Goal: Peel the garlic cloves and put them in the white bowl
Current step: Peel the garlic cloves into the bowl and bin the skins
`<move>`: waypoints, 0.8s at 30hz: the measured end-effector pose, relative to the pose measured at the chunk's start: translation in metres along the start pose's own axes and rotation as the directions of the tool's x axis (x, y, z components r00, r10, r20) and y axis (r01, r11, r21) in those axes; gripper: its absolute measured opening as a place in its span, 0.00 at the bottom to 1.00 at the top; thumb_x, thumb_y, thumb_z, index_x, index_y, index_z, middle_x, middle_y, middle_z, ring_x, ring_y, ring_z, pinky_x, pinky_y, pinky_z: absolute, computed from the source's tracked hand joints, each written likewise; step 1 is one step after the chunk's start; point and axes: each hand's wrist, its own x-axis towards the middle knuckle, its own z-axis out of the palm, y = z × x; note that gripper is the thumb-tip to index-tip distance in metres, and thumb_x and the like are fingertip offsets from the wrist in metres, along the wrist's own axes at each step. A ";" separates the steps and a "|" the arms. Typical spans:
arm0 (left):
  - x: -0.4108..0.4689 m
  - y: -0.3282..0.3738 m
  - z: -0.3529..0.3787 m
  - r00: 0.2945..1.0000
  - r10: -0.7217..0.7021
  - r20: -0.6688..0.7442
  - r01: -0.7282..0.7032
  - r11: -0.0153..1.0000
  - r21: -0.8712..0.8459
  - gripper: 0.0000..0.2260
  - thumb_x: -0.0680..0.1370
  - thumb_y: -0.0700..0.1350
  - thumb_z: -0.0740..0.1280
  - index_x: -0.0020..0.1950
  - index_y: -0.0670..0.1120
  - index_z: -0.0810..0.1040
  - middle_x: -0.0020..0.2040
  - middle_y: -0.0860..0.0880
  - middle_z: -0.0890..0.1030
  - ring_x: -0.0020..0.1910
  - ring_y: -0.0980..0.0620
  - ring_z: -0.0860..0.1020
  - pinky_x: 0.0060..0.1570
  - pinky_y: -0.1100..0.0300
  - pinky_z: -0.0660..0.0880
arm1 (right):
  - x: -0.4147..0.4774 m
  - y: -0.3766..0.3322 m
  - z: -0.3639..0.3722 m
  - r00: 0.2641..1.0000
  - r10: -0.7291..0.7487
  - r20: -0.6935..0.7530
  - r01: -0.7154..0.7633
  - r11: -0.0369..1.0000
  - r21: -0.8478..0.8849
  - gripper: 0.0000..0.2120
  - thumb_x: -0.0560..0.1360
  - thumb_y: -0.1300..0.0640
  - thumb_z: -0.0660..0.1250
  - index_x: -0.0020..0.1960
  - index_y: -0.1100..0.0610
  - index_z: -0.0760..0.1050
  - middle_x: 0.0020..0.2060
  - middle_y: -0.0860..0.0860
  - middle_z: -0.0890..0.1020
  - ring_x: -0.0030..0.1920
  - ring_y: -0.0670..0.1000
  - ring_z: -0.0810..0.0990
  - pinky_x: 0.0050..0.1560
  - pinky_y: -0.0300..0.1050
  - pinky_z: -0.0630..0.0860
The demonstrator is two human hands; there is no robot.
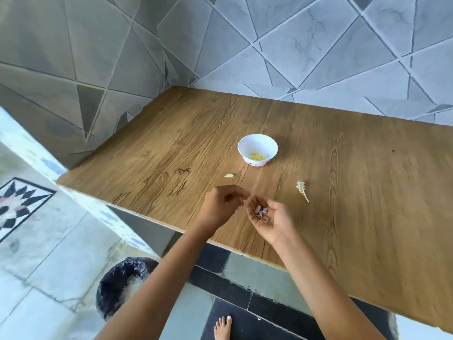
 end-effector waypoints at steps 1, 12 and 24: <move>-0.008 -0.003 -0.008 0.998 -0.064 -0.030 0.062 0.997 -0.053 0.15 0.72 0.28 0.61 0.47 0.44 0.83 0.39 0.53 0.82 0.37 0.60 0.79 0.43 0.61 0.78 | 0.002 0.004 0.002 1.000 0.022 0.006 -0.021 0.999 -0.032 0.15 0.81 0.61 0.52 0.44 0.66 0.74 0.34 0.59 0.79 0.38 0.54 0.78 0.43 0.44 0.78; -0.149 -0.095 -0.128 0.706 -0.531 -0.469 0.357 0.838 -0.411 0.07 0.75 0.33 0.68 0.50 0.40 0.82 0.38 0.52 0.83 0.36 0.62 0.78 0.44 0.66 0.75 | 0.024 0.164 0.065 0.910 0.396 0.122 -0.314 0.851 -0.422 0.16 0.82 0.61 0.50 0.43 0.64 0.73 0.37 0.57 0.77 0.39 0.52 0.76 0.41 0.42 0.77; -0.244 -0.322 -0.248 0.341 -0.816 -0.467 0.461 0.578 -0.673 0.07 0.75 0.35 0.67 0.49 0.41 0.83 0.41 0.46 0.83 0.37 0.56 0.78 0.39 0.65 0.75 | 0.158 0.454 0.093 0.808 0.575 -0.128 -0.535 0.624 -0.570 0.13 0.81 0.62 0.54 0.43 0.65 0.74 0.30 0.56 0.80 0.32 0.51 0.79 0.32 0.40 0.80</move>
